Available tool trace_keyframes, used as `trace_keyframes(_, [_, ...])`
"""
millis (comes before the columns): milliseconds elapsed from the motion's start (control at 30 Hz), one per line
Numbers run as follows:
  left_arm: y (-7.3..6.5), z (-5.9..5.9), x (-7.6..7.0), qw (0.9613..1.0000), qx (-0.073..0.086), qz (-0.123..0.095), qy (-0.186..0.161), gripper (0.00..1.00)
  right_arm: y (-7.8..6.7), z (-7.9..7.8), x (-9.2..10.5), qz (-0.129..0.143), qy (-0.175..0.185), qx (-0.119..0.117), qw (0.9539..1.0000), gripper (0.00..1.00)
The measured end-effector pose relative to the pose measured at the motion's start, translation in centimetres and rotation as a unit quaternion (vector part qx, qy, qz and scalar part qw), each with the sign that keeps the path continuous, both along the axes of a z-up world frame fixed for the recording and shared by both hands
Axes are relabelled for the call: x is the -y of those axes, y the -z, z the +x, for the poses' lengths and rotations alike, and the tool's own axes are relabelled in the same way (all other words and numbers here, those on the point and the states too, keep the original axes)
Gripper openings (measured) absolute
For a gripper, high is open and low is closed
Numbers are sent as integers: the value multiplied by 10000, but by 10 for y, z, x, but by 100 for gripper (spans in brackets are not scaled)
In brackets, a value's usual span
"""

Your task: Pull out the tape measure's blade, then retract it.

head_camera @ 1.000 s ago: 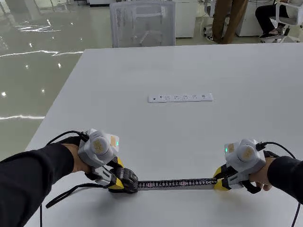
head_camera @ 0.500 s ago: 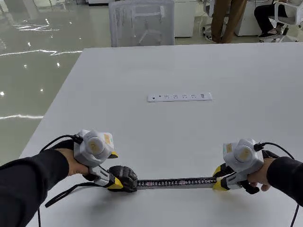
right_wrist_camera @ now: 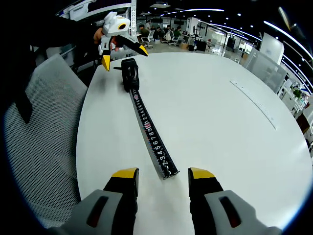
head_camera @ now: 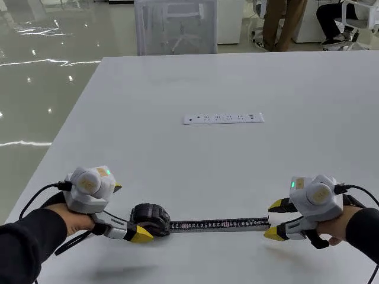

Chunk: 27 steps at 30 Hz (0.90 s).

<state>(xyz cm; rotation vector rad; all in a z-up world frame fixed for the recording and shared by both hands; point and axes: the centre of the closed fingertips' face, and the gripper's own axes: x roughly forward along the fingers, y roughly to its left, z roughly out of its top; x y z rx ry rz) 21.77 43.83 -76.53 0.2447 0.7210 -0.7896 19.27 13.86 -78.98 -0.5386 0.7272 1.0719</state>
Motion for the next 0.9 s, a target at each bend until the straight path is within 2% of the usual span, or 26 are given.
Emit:
trace_keyframes(67, [-3, -2, -2, 9998, 77, -138, -101, 100, -7, 0, 3, 128, 196, 58, 9997, 41])
trace_keyframes(100, [-5, -3, -4, 9996, 165, -184, -145, 100, -10, 0, 5, 207, 289, 111, 9993, 43])
trace_keyframes(167, [-5, -8, -7, 9992, 200, -238, -237, 100, -13, -2, 10, 224, 368, 208, 9989, 46])
trace_keyframes(200, [-5, -10, -11, 9987, 209, -316, -353, 100, -16, 0, 16, 210, 500, 447, 9975, 48])
trace_keyframes(233, [-5, -12, -14, 9984, 237, -346, -388, 100, -18, -1, 19, 204, 530, 571, 9968, 51])
trace_keyframes(267, [-8, -18, -17, 9978, 281, -395, -443, 100, -19, -7, 22, 222, 577, 577, 9964, 53])
trace_keyframes(300, [-16, -21, -17, 9962, 439, -582, -476, 100, -19, -10, 24, 234, 604, 579, 9962, 55])
trace_keyframes(333, [-25, -21, -21, 9935, 695, -663, -605, 98, -20, -14, 29, 256, 695, 609, 9954, 56])
trace_keyframes(367, [-23, -27, -26, 9944, 604, -575, -647, 99, -21, -17, 32, 292, 773, 626, 9946, 56])
trace_keyframes(467, [-25, -36, -31, 9923, 465, -792, -826, 100, -25, -26, 42, 422, 974, 601, 9925, 60])
trace_keyframes(500, [-25, -39, -32, 9926, 446, -792, -808, 100, -26, -29, 44, 449, 1019, 581, 9921, 61])
trace_keyframes(667, [-20, -54, -38, 9928, 420, -718, -861, 100, -30, -41, 62, 545, 1314, 641, 9878, 64])
trace_keyframes(767, [-17, -60, -41, 9919, 506, -704, -925, 100, -24, -46, 71, 555, 1437, 596, 9863, 69])
trace_keyframes(800, [-17, -57, -44, 9911, 595, -724, -950, 100, -23, -49, 72, 539, 1427, 609, 9864, 72])
trace_keyframes(833, [-16, -57, -47, 9904, 607, -731, -1005, 100, -22, -50, 74, 521, 1426, 634, 9864, 74])
trace_keyframes(900, [-13, -60, -52, 9900, 496, -757, -1087, 100, -24, -53, 77, 592, 1500, 613, 9850, 79])
